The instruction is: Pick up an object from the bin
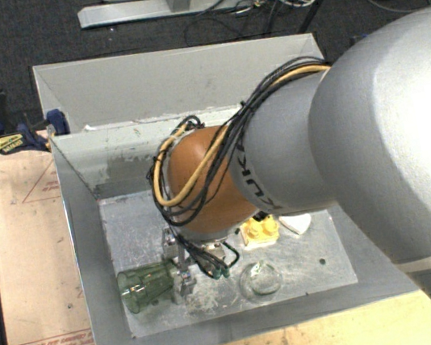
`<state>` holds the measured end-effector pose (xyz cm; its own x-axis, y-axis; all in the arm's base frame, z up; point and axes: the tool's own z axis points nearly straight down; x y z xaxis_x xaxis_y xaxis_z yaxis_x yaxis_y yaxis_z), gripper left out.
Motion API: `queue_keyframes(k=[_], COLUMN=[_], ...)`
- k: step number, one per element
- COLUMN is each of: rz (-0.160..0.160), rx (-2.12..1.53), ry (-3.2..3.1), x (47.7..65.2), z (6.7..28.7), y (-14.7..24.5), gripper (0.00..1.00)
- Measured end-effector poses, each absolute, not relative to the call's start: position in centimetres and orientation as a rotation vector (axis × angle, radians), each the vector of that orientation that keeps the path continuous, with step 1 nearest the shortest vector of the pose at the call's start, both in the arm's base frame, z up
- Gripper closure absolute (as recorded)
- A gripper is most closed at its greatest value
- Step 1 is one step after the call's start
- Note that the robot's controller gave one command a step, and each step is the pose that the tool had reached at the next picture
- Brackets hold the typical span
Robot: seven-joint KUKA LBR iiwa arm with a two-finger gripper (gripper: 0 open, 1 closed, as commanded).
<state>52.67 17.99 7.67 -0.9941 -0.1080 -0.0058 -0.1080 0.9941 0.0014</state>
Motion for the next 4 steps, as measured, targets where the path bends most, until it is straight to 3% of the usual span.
queue_keyframes(k=[1, 2, 3, 4], rz=[-0.001, 0.005, -0.002, 0.000], rx=[-0.258, -0.274, -0.250, -0.258], ry=[3.137, 3.118, 3.143, 3.133], x=[52.0, 52.0, 51.6, 52.3], z=[12.4, 13.2, 15.5, 21.8], y=[17.9, 17.7, 17.6, 16.9], gripper=[1.00, 1.00, 1.00, 1.00])
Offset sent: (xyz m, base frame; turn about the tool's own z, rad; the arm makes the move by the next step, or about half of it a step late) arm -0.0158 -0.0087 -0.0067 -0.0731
